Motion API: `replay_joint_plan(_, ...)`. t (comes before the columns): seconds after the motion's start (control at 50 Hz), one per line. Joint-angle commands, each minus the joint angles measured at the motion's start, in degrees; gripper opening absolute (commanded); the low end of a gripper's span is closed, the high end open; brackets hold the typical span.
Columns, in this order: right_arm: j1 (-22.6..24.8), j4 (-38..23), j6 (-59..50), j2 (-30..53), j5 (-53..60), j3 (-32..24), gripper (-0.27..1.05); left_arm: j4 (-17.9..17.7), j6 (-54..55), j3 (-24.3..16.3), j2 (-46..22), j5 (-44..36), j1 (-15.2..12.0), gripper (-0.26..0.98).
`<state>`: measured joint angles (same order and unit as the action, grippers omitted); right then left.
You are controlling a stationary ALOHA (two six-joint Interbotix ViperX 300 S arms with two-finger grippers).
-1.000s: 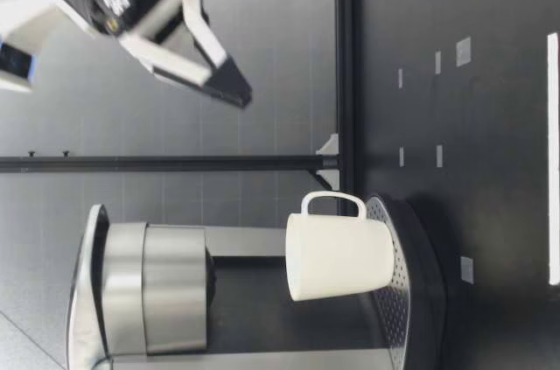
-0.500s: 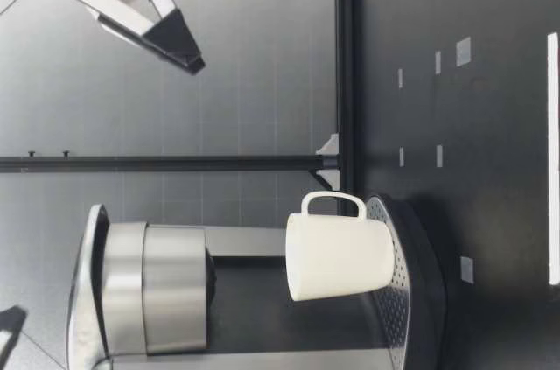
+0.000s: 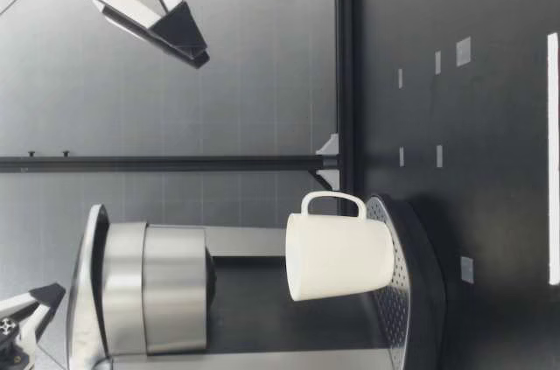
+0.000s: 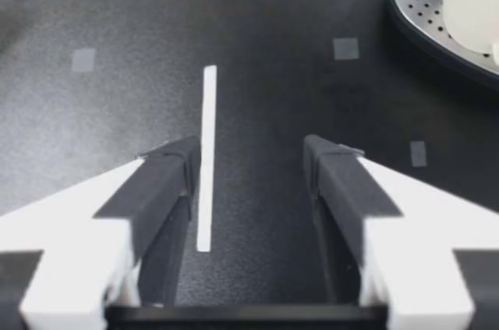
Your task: Place the coffee capsule inside the capsule container, then place the cup onto the center of the cup tray.
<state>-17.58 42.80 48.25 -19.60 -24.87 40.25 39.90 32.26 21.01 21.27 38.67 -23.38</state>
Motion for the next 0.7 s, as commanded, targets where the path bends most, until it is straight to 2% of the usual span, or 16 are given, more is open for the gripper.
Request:
replay_joint_plan(0.0, 0.26, 0.18, 0.09, -1.14, 0.70, -0.70, 0.53, 0.18, -0.09, -1.49, 0.44, 0.00, -0.26, 0.11)
replay_joint_plan(0.4, 0.26, 0.00, 0.09, -0.88, 1.41, -0.70, 0.53, -0.35, 0.00, -0.44, 0.18, 0.18, -0.26, 0.11)
replay_joint_plan(0.68, 0.26, -0.18, 0.26, -0.44, 1.93, -0.70, 0.53, -2.46, -0.09, 0.97, 0.00, 0.18, -0.26, 0.11)
